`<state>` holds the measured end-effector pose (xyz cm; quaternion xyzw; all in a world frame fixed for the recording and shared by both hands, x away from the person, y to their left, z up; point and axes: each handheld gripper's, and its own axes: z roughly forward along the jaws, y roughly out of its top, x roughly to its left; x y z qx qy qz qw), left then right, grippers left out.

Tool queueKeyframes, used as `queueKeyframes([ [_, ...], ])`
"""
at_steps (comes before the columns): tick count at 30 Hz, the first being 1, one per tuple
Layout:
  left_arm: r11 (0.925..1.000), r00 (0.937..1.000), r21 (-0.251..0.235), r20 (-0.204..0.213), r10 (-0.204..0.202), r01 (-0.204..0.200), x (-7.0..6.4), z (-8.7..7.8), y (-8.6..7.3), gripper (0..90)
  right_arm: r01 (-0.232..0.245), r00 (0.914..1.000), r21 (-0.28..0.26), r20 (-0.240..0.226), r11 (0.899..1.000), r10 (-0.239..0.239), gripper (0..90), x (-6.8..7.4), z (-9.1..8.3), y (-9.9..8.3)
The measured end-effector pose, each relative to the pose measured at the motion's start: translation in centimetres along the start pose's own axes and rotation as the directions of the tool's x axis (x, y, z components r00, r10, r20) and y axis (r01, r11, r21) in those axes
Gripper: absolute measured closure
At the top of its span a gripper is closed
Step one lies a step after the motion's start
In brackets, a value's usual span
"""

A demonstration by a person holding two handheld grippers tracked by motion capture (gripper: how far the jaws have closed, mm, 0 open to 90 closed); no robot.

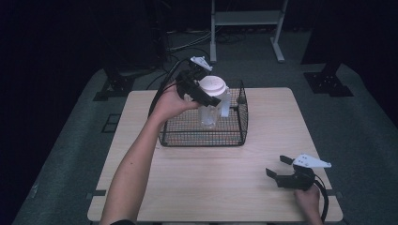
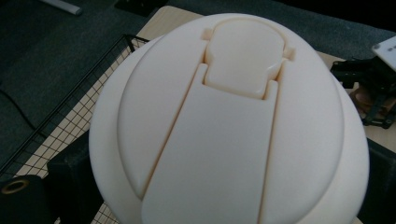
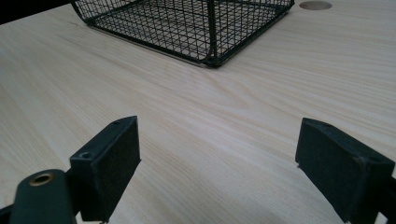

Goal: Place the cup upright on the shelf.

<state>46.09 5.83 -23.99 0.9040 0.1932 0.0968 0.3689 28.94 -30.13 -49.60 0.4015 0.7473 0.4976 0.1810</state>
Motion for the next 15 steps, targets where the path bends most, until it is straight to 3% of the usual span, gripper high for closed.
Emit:
queueKeyframes([
  [6, 0.9994, 0.9992, 0.024, -0.031, -0.026, 0.026, 1.6, 1.2, 0.2, 5.2, -0.008, 1.0000, -0.008, 0.001, 1.000, 0.008, 12.9, -0.1, -0.1, 0.0],
  [15, 0.9977, 0.9961, 0.014, -0.058, -0.066, 0.067, 2.9, 2.4, 0.5, 5.1, -0.013, 0.9999, -0.022, 0.000, 1.000, 0.013, 12.9, -0.2, -0.2, 0.0],
])
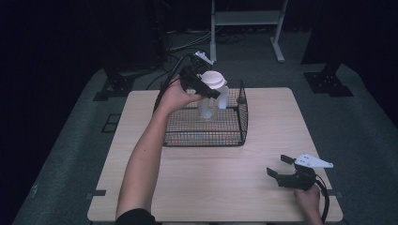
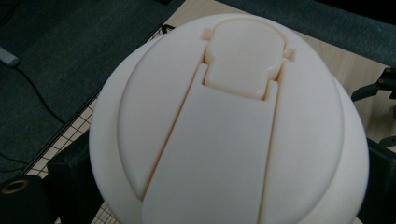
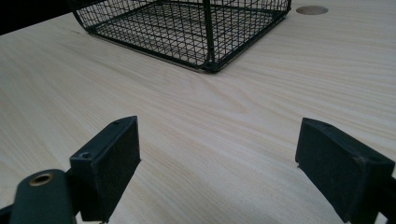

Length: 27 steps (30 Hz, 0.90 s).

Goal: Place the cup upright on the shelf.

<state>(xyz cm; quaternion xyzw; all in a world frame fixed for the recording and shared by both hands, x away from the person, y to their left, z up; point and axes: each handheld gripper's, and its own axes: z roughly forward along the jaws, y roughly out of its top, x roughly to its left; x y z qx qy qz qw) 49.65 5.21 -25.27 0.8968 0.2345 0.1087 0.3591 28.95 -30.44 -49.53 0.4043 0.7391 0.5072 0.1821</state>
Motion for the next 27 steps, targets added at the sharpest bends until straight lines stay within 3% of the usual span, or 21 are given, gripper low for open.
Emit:
queueKeyframes([
  [14, 0.9998, 0.9998, 0.010, -0.010, -0.017, 0.017, 1.0, 2.9, -0.2, 5.1, -0.015, 0.9998, -0.021, -0.012, 1.000, 0.015, 12.9, -0.3, -0.1, 0.0],
  [27, 0.9983, 0.9989, 0.035, -0.014, -0.046, 0.046, 2.0, 5.7, -1.6, 5.1, -0.015, 0.9996, -0.026, -0.025, 1.000, 0.014, 12.9, -0.4, -0.2, 0.0],
])
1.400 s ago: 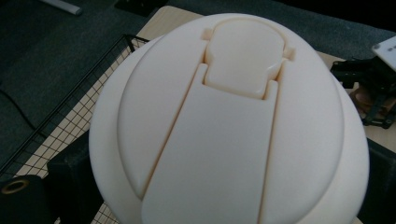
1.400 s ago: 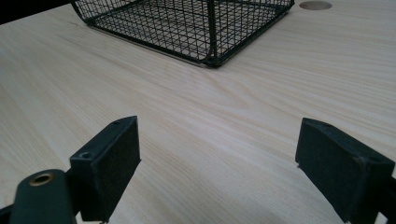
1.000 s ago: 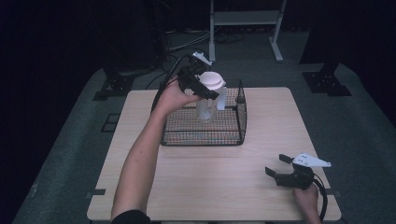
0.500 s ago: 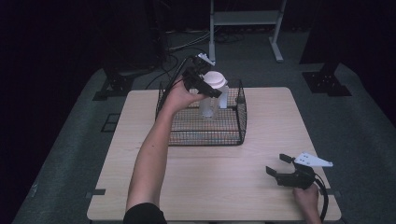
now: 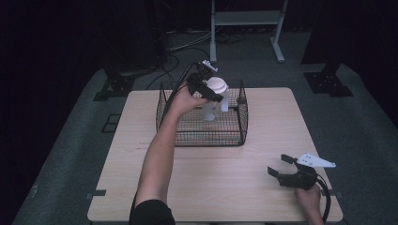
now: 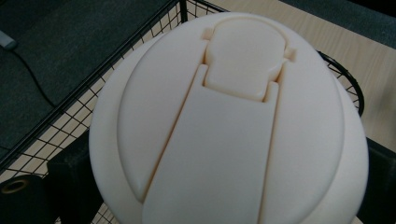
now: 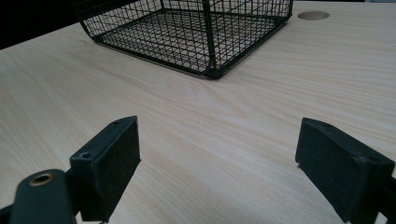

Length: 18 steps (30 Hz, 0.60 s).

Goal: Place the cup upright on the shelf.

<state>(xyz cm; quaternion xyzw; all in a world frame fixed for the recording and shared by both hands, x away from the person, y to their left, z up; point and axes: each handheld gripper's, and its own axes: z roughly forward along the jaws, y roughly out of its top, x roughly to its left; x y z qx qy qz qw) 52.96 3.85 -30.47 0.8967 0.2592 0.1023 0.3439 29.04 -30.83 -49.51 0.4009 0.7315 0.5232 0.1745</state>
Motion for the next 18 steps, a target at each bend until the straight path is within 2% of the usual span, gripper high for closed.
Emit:
queueKeyframes([
  [6, 0.9998, 0.9999, 0.018, -0.011, -0.005, 0.005, 0.0, 1.2, -0.5, 5.1, 0.008, 1.0000, 0.009, -0.002, 1.000, -0.008, 12.8, 0.1, 0.0, 0.0],
  [18, 0.9993, 0.9996, 0.026, -0.004, -0.026, 0.027, 0.1, 2.9, -1.6, 5.1, 0.005, 1.0000, 0.009, -0.007, 1.000, -0.005, 12.9, 0.1, 0.0, 0.0],
])
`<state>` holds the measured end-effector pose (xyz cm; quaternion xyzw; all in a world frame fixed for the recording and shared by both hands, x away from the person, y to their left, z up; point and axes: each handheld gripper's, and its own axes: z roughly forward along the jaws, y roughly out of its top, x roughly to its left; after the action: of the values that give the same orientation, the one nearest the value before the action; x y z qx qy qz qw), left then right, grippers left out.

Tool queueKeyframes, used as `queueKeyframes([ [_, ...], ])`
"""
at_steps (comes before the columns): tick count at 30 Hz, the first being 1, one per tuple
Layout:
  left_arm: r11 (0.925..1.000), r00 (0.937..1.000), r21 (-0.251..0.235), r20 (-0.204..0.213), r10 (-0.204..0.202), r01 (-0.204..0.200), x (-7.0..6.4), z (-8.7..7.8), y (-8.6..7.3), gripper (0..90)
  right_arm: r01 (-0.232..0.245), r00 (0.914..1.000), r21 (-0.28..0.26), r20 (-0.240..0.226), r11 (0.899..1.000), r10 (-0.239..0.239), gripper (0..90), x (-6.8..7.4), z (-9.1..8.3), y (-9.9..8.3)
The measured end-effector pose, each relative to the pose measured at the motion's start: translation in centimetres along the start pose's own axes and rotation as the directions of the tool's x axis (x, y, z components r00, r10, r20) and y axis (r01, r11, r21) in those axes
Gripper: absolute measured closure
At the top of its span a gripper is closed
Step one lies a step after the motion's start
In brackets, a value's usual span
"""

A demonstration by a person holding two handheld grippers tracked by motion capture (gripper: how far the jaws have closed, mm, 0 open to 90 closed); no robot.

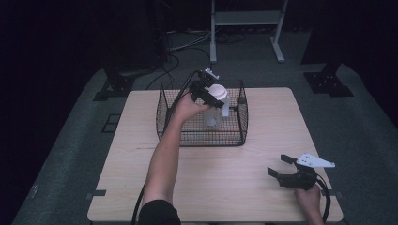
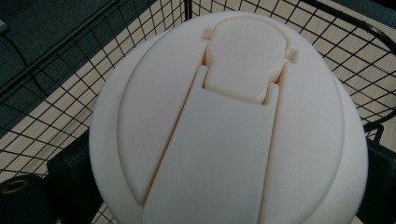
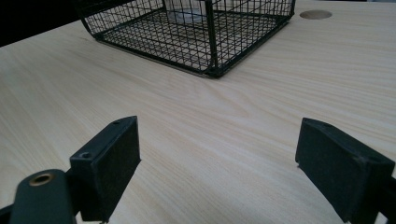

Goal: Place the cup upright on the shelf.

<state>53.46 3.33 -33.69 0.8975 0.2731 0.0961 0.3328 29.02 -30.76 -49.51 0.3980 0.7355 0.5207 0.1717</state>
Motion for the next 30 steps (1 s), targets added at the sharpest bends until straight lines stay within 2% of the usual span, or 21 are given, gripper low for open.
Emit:
queueKeyframes([
  [9, 1.0000, 0.9999, -0.002, 0.005, -0.010, 0.010, 0.4, 0.4, -0.6, 5.1, 0.000, 0.9999, -0.006, -0.015, 1.000, 0.000, 12.9, -0.1, -0.1, 0.0],
  [13, 0.9995, 0.9995, -0.009, 0.008, -0.029, 0.029, 0.5, 0.7, -1.1, 5.1, -0.001, 0.9998, -0.011, -0.020, 1.000, 0.001, 12.9, -0.2, -0.1, 0.0],
  [16, 0.9999, 0.9998, 0.004, 0.006, -0.016, 0.016, 0.5, 1.2, -1.5, 5.1, 0.006, 0.9998, -0.006, -0.019, 1.000, -0.006, 12.8, -0.1, 0.0, 0.0],
  [18, 0.9995, 0.9995, -0.016, 0.016, -0.028, 0.028, 0.6, 1.1, -1.6, 5.0, 0.013, 0.9998, 0.001, -0.018, 1.000, -0.013, 12.8, -0.1, 0.1, 0.0],
  [24, 0.9999, 0.9999, -0.017, 0.015, 0.003, -0.003, 0.2, 1.1, -1.9, 4.9, 0.014, 0.9999, 0.014, -0.009, 1.000, -0.014, 12.9, 0.1, 0.2, 0.0],
  [30, 0.9997, 0.9999, -0.022, 0.009, 0.009, -0.009, 0.2, 0.9, -2.2, 4.4, 0.023, 0.9997, 0.026, -0.001, 0.999, -0.023, 12.9, 0.2, 0.3, 0.0],
])
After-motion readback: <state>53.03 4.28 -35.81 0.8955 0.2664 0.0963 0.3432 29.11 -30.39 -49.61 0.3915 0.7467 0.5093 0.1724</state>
